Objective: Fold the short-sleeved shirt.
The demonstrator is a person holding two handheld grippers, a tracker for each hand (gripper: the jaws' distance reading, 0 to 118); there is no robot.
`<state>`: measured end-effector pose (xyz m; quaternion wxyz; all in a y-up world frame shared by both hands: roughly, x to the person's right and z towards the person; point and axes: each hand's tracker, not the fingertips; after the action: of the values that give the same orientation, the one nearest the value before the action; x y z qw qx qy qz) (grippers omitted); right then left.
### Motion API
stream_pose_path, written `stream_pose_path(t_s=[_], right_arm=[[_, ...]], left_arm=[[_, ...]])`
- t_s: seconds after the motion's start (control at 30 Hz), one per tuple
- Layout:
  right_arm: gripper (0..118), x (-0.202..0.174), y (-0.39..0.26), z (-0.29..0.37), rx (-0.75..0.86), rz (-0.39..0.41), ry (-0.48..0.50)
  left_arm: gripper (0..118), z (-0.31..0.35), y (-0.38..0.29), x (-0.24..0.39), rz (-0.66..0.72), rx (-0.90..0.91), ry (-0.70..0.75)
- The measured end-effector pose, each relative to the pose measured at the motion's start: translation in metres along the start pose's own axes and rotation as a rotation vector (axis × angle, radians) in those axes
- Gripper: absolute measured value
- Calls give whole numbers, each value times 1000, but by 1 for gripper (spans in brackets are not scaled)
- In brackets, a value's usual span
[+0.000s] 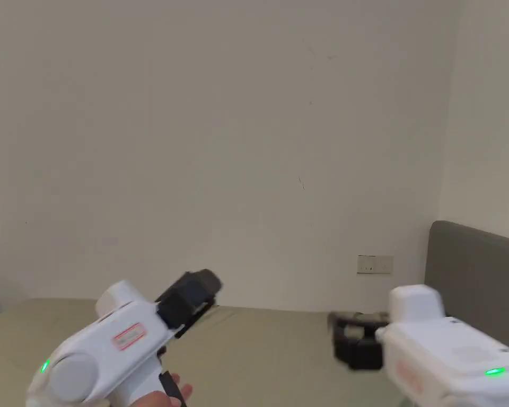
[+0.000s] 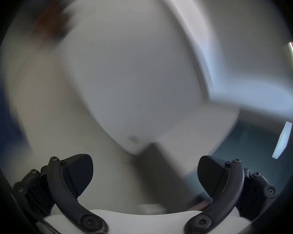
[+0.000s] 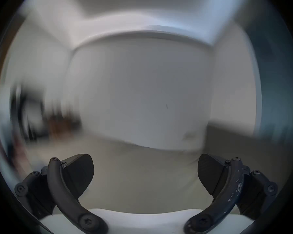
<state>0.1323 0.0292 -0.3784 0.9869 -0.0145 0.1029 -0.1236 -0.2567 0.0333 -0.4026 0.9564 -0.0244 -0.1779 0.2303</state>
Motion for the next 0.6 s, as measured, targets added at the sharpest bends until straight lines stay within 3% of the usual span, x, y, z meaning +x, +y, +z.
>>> stream_pose_path(t_s=[0.03, 0.07, 0.13, 0.17, 0.2, 0.23, 0.3, 0.37, 0.43, 0.5, 0.6], right_arm=[[118, 22, -2, 3, 11, -204, 21], [118, 38, -5, 6, 25, -307, 27], [118, 24, -17, 26, 52, -160, -164], [118, 23, -22, 31, 60, -89, -232], [118, 23, -23, 31, 39, -59, -229], [118, 23, -25, 32, 33, -87, -210], [118, 22, -24, 33, -3, -234, -207], [118, 55, -22, 20, -8, -431, -118], [118, 61, -23, 15, -18, -494, -67], [118, 54, -22, 22, -11, -381, -62], [118, 33, -19, 21, 89, -115, -130]], left_arm=[[118, 5, 3, 36, -374, 51, 133], [118, 6, -6, 53, -598, 136, 283], [118, 2, -16, 58, -752, 139, 394], [118, 3, -16, 52, -698, 120, 359], [118, 3, -15, 47, -582, 77, 303], [118, 4, -13, 40, -478, 50, 246], [118, 5, -7, 18, -296, 22, 110], [118, 4, -8, 12, -215, -34, 87], [118, 6, -8, 10, -236, -19, 108], [118, 12, -12, 10, -263, 43, 145], [118, 17, -11, 8, -256, 104, 213]])
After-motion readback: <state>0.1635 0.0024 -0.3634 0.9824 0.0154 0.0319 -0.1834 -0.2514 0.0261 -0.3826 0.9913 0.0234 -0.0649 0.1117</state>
